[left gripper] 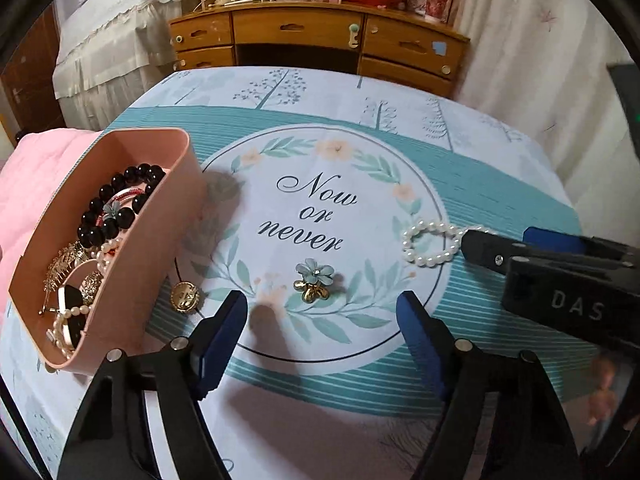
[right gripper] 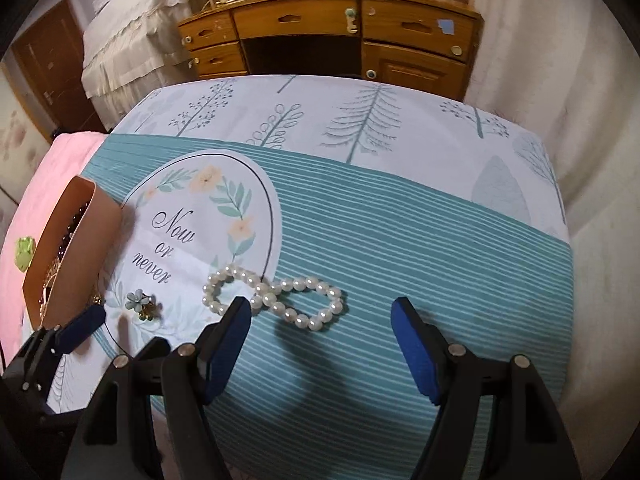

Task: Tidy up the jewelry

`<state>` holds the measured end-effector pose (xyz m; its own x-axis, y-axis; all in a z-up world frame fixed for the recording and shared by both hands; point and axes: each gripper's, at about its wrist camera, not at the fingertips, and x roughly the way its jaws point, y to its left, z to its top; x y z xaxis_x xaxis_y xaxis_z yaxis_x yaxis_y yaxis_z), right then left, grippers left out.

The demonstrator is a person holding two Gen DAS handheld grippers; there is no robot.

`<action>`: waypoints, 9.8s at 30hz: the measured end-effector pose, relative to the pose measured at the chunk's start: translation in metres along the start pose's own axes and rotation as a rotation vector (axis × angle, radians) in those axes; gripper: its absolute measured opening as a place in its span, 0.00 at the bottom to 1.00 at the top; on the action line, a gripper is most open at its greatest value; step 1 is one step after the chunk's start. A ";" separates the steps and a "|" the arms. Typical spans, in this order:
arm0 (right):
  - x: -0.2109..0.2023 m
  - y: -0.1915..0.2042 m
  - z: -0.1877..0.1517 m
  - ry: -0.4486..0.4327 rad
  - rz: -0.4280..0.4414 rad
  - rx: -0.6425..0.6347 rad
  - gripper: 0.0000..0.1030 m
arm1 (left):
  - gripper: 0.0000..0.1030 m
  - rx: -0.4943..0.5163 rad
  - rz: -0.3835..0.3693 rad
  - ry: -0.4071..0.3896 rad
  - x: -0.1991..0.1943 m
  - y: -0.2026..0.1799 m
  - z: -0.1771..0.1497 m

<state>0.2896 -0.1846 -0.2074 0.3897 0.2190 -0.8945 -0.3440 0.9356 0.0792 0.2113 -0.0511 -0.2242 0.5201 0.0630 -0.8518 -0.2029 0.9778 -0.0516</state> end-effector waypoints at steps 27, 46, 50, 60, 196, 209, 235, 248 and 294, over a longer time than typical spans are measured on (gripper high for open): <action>0.013 0.014 0.008 0.007 0.150 -0.009 0.07 | 0.17 0.046 -0.052 -0.046 0.008 -0.004 0.005; -0.025 0.013 0.016 0.010 0.224 0.216 0.07 | 0.17 0.105 -0.170 -0.078 -0.047 0.026 0.014; -0.045 0.033 0.025 -0.028 0.242 0.207 0.07 | 0.17 0.119 -0.156 -0.070 -0.060 0.040 0.024; -0.096 0.091 0.059 -0.167 0.304 0.217 0.07 | 0.17 0.201 -0.166 -0.119 -0.105 0.093 0.052; -0.306 0.145 -0.220 -0.129 -0.013 0.434 0.90 | 0.87 0.416 -0.106 -0.028 -0.322 0.057 -0.048; -0.297 0.155 -0.211 -0.179 -0.043 0.423 1.00 | 0.99 0.321 -0.083 -0.047 -0.307 0.086 -0.053; -0.287 0.168 -0.192 -0.135 -0.063 0.343 1.00 | 0.99 0.244 -0.049 0.029 -0.291 0.111 -0.048; -0.286 0.169 -0.190 -0.138 -0.063 0.340 1.00 | 0.99 0.246 -0.044 0.023 -0.291 0.114 -0.048; -0.283 0.155 -0.192 -0.135 -0.071 0.347 1.00 | 0.99 0.250 -0.032 0.012 -0.291 0.104 -0.050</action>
<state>-0.0382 -0.1552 -0.0261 0.5190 0.1628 -0.8391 -0.0107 0.9829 0.1840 -0.0029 0.0226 -0.0084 0.5128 0.0304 -0.8580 0.0258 0.9984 0.0508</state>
